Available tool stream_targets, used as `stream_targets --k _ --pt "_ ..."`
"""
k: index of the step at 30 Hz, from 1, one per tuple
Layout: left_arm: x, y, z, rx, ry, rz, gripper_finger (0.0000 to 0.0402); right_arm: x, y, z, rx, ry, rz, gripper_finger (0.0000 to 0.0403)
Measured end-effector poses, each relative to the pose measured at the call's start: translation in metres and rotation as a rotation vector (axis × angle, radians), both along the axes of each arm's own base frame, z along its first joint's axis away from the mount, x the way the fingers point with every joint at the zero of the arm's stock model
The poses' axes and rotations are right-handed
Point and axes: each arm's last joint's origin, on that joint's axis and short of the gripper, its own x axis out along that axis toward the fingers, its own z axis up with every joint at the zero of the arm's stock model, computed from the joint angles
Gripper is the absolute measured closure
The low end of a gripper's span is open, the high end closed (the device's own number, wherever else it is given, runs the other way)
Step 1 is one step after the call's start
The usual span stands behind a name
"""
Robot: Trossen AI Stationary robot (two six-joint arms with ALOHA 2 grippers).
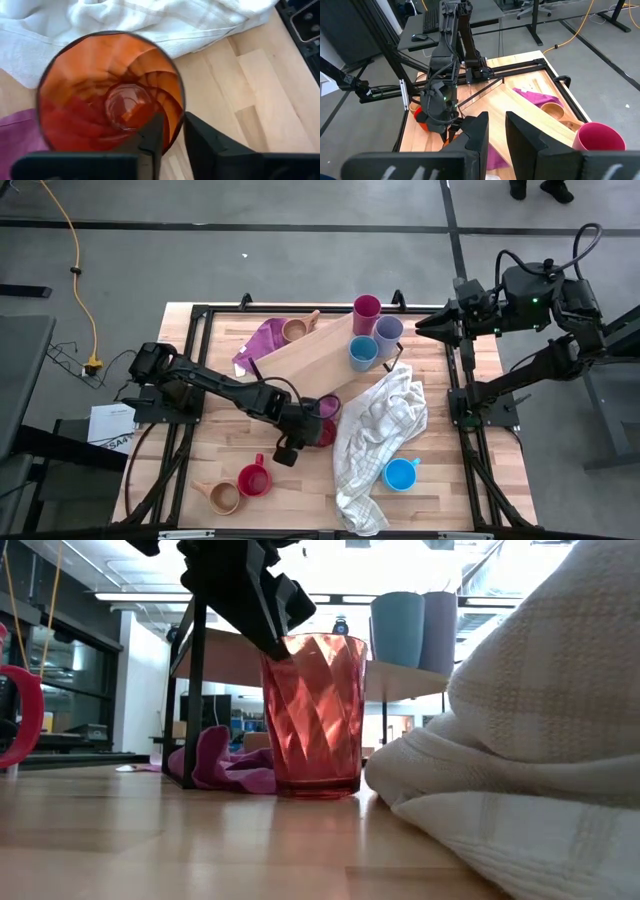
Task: Stack small to large cups/mugs on shelf
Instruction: Put the red cup on the shelf
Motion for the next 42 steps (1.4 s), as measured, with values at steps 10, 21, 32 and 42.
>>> stream_targets --k 10,21,32,42 --pt "0.0 -0.003 0.001 -0.013 -0.004 -0.017 0.0384 0.0 0.0 0.0 0.003 -0.001 -0.001 0.0345" --pt "0.004 -0.007 0.027 0.07 -0.015 -0.046 0.0394 0.0 0.0 0.0 0.003 -0.001 -0.001 0.0345" --pt "0.012 -0.006 0.062 0.136 -0.099 -0.062 0.0399 0.0 0.0 0.0 0.003 -0.001 -0.002 0.0345" --pt "0.017 -0.006 0.092 0.129 -0.176 -0.06 0.04 0.0 0.0 0.0 -0.002 -0.001 0.0 0.0345"
